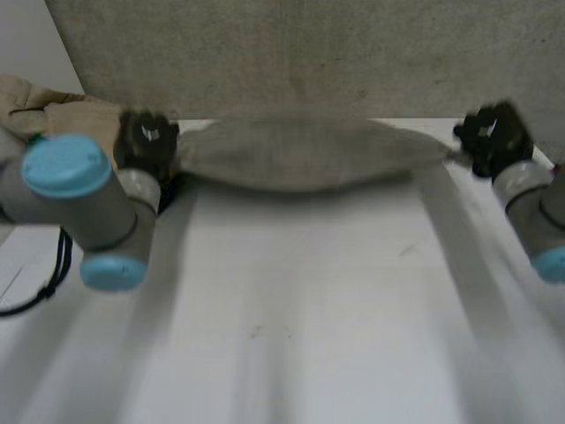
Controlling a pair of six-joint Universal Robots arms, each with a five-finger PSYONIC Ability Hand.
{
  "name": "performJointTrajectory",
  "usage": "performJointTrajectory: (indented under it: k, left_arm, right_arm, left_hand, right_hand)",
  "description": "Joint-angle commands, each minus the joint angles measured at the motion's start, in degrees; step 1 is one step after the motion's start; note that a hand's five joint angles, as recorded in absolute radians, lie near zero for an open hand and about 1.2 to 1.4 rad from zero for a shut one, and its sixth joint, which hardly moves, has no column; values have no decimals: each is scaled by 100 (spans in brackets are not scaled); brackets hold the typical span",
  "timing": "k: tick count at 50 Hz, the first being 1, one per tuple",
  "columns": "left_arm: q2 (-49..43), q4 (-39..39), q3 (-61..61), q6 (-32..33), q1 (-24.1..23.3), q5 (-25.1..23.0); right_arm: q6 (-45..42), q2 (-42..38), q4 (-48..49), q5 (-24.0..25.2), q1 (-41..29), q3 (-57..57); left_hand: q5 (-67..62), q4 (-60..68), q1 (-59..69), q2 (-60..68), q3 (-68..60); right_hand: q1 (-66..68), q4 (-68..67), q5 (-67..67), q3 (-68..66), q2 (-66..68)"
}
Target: Fold the laundry.
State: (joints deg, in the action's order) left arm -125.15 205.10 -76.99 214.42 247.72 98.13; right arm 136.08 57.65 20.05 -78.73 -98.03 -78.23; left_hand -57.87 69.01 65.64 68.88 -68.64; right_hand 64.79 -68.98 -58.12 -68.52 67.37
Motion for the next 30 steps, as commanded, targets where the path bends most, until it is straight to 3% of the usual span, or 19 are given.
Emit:
performJointTrajectory:
  k: [1,7,13,15,18,22,25,30]
  left_arm:
    - [701,-259,-1396,91,-75,4]
    - [1896,-1128,-2503,161,-198,22]
    - [2865,-2886,-3234,469,-286,5]
    - [2874,-3412,-3243,548,-338,-4]
    - [2830,-3416,-3086,557,-426,-4]
    - [2226,-2706,-2454,522,-427,31]
    - [1838,-2265,-2067,513,-435,66]
    - [943,-1413,-1172,513,-444,276]
  right_arm:
    - [-99,106,-1169,86,240,-508]
    - [-905,1159,-3134,86,723,-964]
    - [-2512,1670,-4378,-63,1268,-1772]
    - [-2761,1688,-4300,-116,1339,-1853]
    - [-2570,1706,-3730,-213,1270,-1818]
    - [-1920,1540,-2790,-160,919,-1529]
    - [-1463,936,-1930,-239,568,-1143]
    - [-1338,169,-1023,-397,31,-448]
  left_hand:
    - [-1213,1099,1436,1112,-1136]
    - [-1213,1099,1436,1112,-1136]
    - [-1213,1099,1436,1112,-1136]
    - [-1213,1099,1436,1112,-1136]
    - [-1213,1099,1436,1112,-1136]
    - [-1213,1099,1436,1112,-1136]
    - [-1213,1099,1436,1112,-1136]
    - [-1213,1099,1436,1112,-1136]
  right_hand:
    - [1521,-1102,-1188,-1148,1263]
    - [1521,-1102,-1188,-1148,1263]
    - [1521,-1102,-1188,-1148,1263]
    - [1521,-1102,-1188,-1148,1263]
    - [1521,-1102,-1188,-1148,1263]
    - [1521,-1102,-1188,-1148,1263]
    - [1521,-1102,-1188,-1148,1263]
    - [1521,-1102,-1188,-1148,1263]
